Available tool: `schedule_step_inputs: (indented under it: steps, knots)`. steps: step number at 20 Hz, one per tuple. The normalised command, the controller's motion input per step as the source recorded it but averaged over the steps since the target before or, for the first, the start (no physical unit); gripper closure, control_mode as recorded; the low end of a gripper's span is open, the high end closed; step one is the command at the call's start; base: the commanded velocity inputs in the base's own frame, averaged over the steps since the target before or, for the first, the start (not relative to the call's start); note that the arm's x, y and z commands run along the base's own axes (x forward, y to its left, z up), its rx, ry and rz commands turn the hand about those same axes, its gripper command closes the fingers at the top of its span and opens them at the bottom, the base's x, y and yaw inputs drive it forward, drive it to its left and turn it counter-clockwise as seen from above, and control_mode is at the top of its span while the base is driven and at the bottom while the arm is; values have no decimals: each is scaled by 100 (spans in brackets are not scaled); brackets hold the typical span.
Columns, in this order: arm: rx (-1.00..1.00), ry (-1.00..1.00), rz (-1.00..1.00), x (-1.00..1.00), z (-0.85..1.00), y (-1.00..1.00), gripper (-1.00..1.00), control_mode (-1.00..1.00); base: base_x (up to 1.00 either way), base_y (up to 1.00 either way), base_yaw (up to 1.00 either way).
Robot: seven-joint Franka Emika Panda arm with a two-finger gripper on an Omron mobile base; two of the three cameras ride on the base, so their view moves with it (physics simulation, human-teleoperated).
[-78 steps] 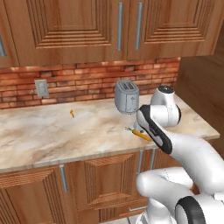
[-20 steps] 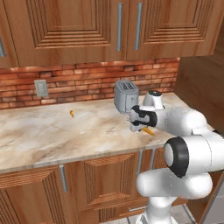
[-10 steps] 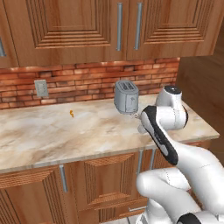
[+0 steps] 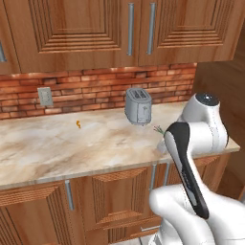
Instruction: Place the tomato and carrot inside the fridge drawer. Close the drawer after placing the vegetables.
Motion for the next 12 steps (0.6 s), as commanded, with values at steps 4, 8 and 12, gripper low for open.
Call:
schedule_step_inputs:
  steps: [4, 8, 12]
  knots:
    - [-1, 0, 2, -14, 0, 11, 100, -100, 0, 0, 0]
    - [-4, -1, 1, -14, -10, 10, 100, -100, 0, 0, 0]
    - [0, 0, 0, 0, 0, 0, 100, 100, -100, 0, -3]
